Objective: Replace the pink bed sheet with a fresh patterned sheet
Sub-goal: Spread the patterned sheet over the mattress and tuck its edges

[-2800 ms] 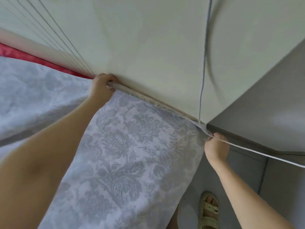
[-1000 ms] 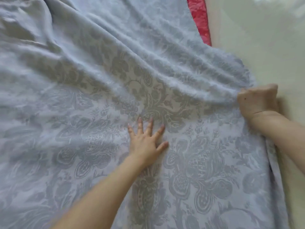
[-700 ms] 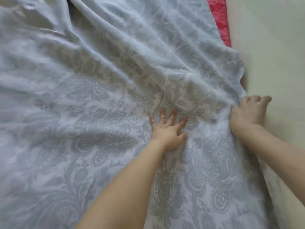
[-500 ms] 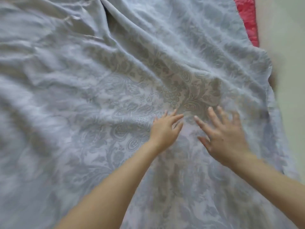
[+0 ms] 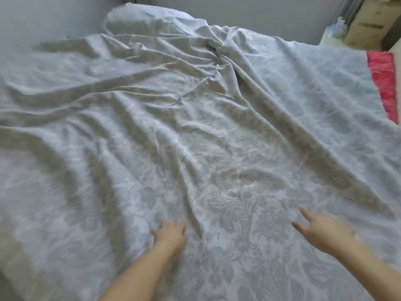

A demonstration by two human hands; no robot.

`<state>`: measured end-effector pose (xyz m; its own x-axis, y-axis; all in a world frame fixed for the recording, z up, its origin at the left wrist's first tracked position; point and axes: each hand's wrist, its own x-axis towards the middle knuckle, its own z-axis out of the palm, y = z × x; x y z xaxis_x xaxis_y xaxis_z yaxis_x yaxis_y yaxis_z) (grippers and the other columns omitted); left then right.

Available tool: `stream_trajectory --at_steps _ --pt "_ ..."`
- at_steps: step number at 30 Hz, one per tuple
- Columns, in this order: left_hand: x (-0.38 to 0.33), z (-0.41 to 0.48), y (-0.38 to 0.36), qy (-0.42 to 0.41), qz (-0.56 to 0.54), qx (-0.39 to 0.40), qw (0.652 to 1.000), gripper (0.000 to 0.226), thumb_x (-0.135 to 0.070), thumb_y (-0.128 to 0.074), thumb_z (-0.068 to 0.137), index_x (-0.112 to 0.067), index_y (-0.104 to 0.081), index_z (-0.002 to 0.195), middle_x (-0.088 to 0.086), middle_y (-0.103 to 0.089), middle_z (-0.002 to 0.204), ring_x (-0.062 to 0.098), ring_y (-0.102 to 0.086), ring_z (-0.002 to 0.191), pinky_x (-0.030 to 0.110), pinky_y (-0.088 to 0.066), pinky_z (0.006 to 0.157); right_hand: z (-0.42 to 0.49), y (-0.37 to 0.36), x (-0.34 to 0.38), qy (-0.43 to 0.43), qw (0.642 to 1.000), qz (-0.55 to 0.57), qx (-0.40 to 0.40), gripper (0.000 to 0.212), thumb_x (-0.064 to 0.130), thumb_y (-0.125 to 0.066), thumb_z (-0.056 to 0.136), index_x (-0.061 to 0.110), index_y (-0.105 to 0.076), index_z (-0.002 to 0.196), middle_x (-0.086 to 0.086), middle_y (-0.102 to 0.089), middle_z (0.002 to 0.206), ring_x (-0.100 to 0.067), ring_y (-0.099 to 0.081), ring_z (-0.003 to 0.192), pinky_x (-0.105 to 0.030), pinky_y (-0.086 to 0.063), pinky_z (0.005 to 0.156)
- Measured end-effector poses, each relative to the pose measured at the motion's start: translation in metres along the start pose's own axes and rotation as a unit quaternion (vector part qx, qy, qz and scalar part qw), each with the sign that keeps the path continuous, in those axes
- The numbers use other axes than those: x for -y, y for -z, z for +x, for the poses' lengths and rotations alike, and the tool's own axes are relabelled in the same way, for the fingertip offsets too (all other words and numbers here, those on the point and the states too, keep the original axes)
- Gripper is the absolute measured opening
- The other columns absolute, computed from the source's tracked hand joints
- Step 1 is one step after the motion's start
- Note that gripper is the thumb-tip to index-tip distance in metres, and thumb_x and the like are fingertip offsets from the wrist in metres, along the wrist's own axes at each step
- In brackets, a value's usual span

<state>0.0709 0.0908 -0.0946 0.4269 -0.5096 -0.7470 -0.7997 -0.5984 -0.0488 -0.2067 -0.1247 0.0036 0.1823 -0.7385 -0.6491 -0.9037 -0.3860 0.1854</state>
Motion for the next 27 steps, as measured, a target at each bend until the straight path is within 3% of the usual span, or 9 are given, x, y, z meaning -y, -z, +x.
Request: stream_trajectory --at_steps 2,5,9,13,16,22,24,27 --pt "0.033 -0.028 -0.01 0.038 -0.022 -0.012 0.999 0.047 -0.039 -0.028 0.099 -0.031 -0.026 0.145 0.001 -0.024 0.153 0.029 -0.022 0.138 0.059 -0.025 0.106 -0.024 0.005 0.033 0.068 0.998 0.013 -0.013 0.066 0.066 -0.026 0.091 0.04 -0.008 0.15 0.003 -0.038 0.149 -0.02 -0.049 0.124 -0.04 -0.046 0.096" --pt "0.071 -0.07 -0.02 0.079 -0.08 -0.046 0.993 0.043 -0.037 -0.03 0.099 -0.027 -0.035 0.14 0.001 -0.039 0.144 0.024 -0.037 0.132 0.049 -0.032 0.107 -0.069 0.011 0.068 0.141 0.988 0.018 -0.061 0.06 0.058 -0.027 0.096 0.036 -0.013 0.15 0.005 -0.044 0.145 -0.016 -0.049 0.124 -0.031 -0.046 0.094" --pt "0.112 -0.127 -0.027 0.117 -0.184 -0.135 0.966 0.031 -0.036 -0.03 0.098 -0.023 -0.05 0.117 0.001 -0.055 0.126 0.022 -0.052 0.117 0.035 -0.044 0.093 -0.132 0.016 0.099 0.208 0.973 0.032 -0.096 0.053 0.05 -0.03 0.099 0.03 -0.022 0.148 0.006 -0.056 0.132 -0.012 -0.056 0.113 -0.026 -0.047 0.087" --pt "0.16 -0.194 -0.03 0.149 -0.299 -0.204 0.92 0.023 -0.029 -0.032 0.097 -0.025 -0.052 0.087 0.001 -0.064 0.107 0.022 -0.059 0.099 0.03 -0.047 0.081 -0.199 0.021 0.119 0.26 0.955 0.051 -0.135 0.047 0.046 -0.034 0.099 0.025 -0.038 0.141 0.006 -0.06 0.126 -0.011 -0.058 0.109 -0.025 -0.047 0.089" --pt "0.199 -0.235 -0.026 0.193 -0.339 -0.242 0.888 0.03 -0.026 -0.035 0.098 -0.025 -0.04 0.068 0.003 -0.059 0.089 0.023 -0.056 0.085 0.03 -0.047 0.077 -0.24 0.03 0.141 0.28 0.948 0.049 -0.142 0.046 0.046 -0.034 0.099 0.023 -0.042 0.138 0.006 -0.06 0.126 -0.011 -0.058 0.11 -0.026 -0.047 0.09" --pt "0.292 -0.294 -0.024 0.275 -0.44 -0.283 0.807 0.028 -0.023 -0.038 0.098 -0.01 -0.061 0.091 0.012 -0.065 0.099 0.029 -0.06 0.095 0.03 -0.041 0.07 -0.304 0.06 0.221 0.321 0.934 0.031 -0.153 0.044 0.045 -0.033 0.1 0.022 -0.047 0.134 0.004 -0.062 0.121 -0.013 -0.059 0.106 -0.024 -0.047 0.083" --pt "0.328 -0.308 -0.029 0.299 -0.484 -0.306 0.763 0.028 -0.021 -0.041 0.097 -0.007 -0.063 0.089 0.014 -0.067 0.096 0.031 -0.061 0.091 0.031 -0.044 0.07 -0.323 0.066 0.258 0.342 0.925 0.031 -0.163 0.044 0.044 -0.034 0.1 0.021 -0.047 0.134 0.004 -0.063 0.119 -0.012 -0.06 0.104 -0.023 -0.047 0.081" --pt "0.392 -0.326 -0.037 0.332 -0.536 -0.327 0.704 0.033 -0.018 -0.042 0.096 -0.006 -0.057 0.07 0.017 -0.065 0.081 0.032 -0.059 0.078 0.032 -0.042 0.063 -0.35 0.072 0.328 0.365 0.917 0.018 -0.16 0.039 0.043 -0.034 0.101 0.021 -0.054 0.125 0.003 -0.066 0.112 -0.014 -0.062 0.1 -0.024 -0.046 0.076"
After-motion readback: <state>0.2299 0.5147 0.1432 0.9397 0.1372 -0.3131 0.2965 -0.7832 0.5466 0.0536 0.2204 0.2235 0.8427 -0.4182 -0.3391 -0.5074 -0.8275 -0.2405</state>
